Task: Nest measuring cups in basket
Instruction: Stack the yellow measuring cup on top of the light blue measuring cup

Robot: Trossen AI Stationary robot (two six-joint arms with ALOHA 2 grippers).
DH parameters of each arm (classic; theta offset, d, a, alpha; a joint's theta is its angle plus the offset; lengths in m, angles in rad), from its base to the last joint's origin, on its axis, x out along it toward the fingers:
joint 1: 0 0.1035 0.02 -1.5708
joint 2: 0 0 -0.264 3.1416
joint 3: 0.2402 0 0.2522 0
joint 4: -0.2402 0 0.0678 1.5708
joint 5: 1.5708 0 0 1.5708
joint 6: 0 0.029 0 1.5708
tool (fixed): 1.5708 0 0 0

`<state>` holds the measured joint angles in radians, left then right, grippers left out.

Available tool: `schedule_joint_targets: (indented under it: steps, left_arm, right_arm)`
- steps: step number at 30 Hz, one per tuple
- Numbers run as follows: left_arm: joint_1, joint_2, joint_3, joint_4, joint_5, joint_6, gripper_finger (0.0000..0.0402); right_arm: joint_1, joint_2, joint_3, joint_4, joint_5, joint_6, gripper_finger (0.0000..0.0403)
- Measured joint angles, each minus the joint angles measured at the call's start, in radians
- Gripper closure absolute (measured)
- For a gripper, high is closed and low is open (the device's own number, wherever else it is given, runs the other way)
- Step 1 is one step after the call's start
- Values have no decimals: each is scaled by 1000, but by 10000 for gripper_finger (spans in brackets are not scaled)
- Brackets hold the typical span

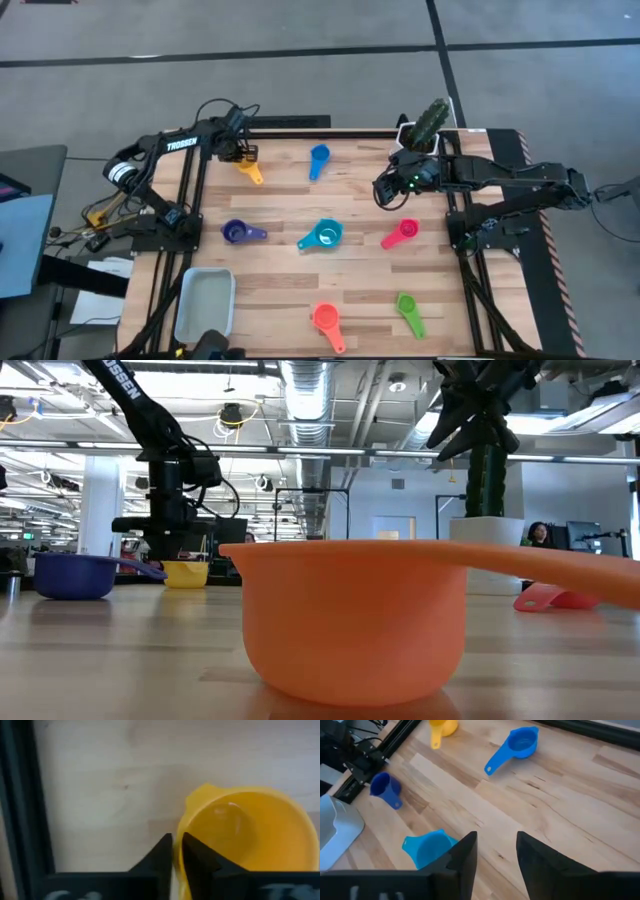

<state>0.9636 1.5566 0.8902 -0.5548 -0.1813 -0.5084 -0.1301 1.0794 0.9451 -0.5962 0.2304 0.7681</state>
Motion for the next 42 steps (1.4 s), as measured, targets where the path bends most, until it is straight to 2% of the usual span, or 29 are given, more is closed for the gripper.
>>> schedule_joint_targets:
  steps: [4,7,10,13,17,19,25,35,42]
  left_arm:
    - [-9,0,8,40,66,96,394]
    - [-48,0,53,35,108,231,399]
    - [-109,-4,119,6,205,401,398]
    - [-211,-5,208,-25,288,508,399]
    - [-393,-5,298,-24,255,610,399]
    - [-481,2,340,16,208,612,399]
    - [-661,81,474,80,165,613,399]
    - [-812,274,649,44,146,741,399]
    - [-859,345,688,-64,173,777,400]
  right_arm:
    - [15,0,0,4,-26,48,261]
    - [46,0,0,5,-32,94,277]
    - [88,0,0,4,-27,139,293]
    - [125,-12,0,1,-23,179,308]
    - [178,-28,-1,-14,28,237,326]
    - [205,-42,0,-20,60,278,334]
    - [291,-72,0,-166,84,470,352]
    - [440,-78,0,-259,93,683,376]
    - [525,-77,0,-258,166,778,380]
